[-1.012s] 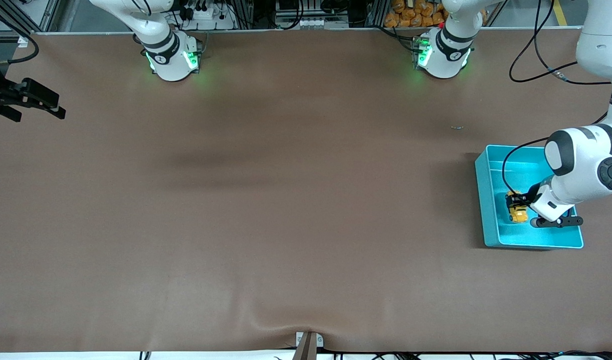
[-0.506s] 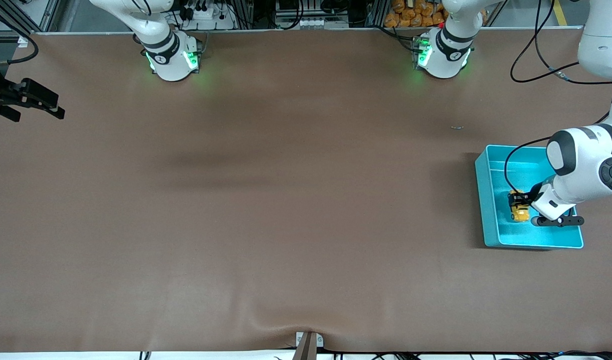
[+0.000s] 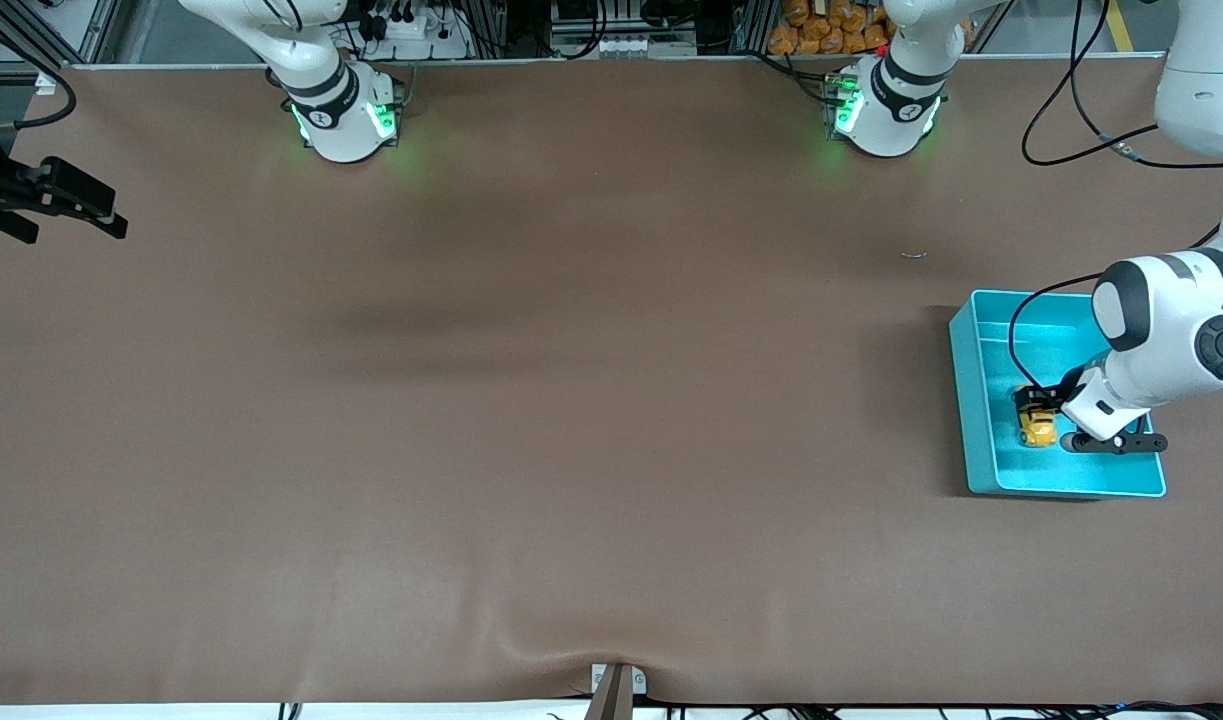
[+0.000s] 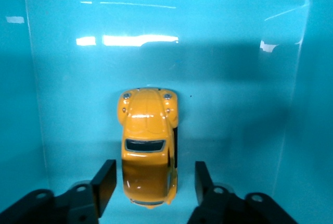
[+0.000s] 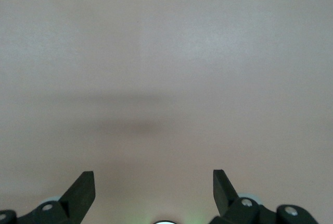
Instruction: Wind and store yellow beetle car
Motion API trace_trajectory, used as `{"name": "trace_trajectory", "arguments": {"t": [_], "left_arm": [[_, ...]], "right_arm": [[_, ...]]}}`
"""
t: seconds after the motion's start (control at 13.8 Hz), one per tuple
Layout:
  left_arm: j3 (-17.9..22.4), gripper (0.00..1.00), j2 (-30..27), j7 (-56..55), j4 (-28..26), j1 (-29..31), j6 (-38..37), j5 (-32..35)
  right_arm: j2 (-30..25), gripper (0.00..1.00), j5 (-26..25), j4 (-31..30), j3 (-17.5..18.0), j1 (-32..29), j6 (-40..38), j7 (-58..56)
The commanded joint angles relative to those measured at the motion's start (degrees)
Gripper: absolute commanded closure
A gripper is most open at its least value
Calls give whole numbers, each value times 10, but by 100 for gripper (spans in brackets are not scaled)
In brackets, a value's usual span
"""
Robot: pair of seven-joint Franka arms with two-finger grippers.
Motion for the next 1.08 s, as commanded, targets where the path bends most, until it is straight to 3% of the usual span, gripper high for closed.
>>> {"name": "trace_trajectory", "arguments": {"t": [0.0, 0.58, 1.01], "left_arm": [[-5, 0, -10, -17, 6, -1, -1, 11], [-27, 0, -116, -49, 4, -3, -43, 11], [-99, 0, -203, -63, 6, 0, -113, 3]], "right_arm": [[-4, 0, -5, 1, 5, -6, -4, 9], [-4, 0, -6, 3, 4, -6, -4, 9], [-4, 0, -6, 3, 4, -6, -4, 9]]}}
